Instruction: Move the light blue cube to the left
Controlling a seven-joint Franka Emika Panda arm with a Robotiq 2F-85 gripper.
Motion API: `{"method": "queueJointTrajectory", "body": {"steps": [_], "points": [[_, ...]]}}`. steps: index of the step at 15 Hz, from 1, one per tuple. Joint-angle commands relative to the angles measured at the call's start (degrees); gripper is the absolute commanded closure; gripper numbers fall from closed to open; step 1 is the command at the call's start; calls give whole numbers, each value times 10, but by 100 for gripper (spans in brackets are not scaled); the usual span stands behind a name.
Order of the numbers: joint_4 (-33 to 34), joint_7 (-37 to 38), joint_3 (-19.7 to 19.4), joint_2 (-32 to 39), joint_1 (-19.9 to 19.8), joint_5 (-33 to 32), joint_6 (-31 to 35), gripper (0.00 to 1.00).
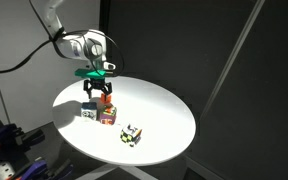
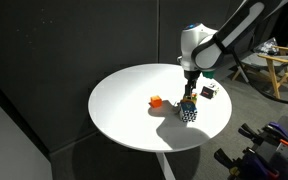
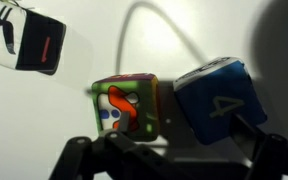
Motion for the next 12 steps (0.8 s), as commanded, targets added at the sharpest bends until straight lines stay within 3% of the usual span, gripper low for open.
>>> {"method": "queueJointTrajectory", "body": {"steps": [1, 12], "points": [[-6, 41, -13, -40, 3, 18, -44, 0], [-43, 21, -16, -162, -19, 58, -171, 0]]}}
